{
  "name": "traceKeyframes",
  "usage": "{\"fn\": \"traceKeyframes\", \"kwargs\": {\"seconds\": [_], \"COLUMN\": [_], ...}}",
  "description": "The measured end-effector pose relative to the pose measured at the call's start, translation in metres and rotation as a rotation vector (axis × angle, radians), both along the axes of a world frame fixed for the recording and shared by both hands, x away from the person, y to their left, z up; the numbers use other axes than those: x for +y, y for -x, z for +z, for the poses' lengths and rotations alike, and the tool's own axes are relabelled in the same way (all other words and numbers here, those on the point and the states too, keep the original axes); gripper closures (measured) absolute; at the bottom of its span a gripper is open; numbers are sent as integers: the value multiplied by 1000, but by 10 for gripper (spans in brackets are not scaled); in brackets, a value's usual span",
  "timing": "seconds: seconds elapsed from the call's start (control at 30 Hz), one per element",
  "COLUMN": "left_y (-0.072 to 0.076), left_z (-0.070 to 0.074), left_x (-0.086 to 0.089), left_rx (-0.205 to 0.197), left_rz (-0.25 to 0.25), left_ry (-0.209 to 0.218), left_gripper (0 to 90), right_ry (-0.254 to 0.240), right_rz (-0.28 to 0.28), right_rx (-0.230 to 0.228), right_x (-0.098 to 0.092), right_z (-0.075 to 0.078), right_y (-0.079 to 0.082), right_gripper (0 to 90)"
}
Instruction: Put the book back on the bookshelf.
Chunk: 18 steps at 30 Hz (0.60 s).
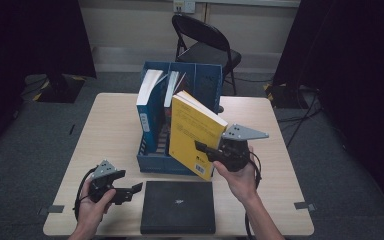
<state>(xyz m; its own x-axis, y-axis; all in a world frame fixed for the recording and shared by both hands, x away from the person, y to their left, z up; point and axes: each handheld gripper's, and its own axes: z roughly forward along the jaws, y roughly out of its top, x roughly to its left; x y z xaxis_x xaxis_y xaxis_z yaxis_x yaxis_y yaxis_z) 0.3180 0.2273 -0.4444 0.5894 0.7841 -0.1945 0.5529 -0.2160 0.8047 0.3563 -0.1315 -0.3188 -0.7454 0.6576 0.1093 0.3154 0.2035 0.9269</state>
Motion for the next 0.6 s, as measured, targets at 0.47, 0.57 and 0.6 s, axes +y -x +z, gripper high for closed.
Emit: {"fn": "traceKeyframes", "kwargs": {"seconds": [0.47, 0.57, 0.6], "left_y": [-1, -1, -1], "left_z": [-2, -3, -3], "left_x": [2, 2, 2], "left_rx": [17, 19, 19], "left_rz": [14, 13, 13], "left_ry": [7, 8, 7], "left_gripper": [162, 163, 163], "right_ry": [19, 23, 24], "right_rz": [-164, -194, -204], "right_rx": [-12, -5, -5], "right_x": [11, 14, 16], "right_z": [3, 3, 3], "right_y": [-17, -23, -24], "right_gripper": [759, 759, 759]}}
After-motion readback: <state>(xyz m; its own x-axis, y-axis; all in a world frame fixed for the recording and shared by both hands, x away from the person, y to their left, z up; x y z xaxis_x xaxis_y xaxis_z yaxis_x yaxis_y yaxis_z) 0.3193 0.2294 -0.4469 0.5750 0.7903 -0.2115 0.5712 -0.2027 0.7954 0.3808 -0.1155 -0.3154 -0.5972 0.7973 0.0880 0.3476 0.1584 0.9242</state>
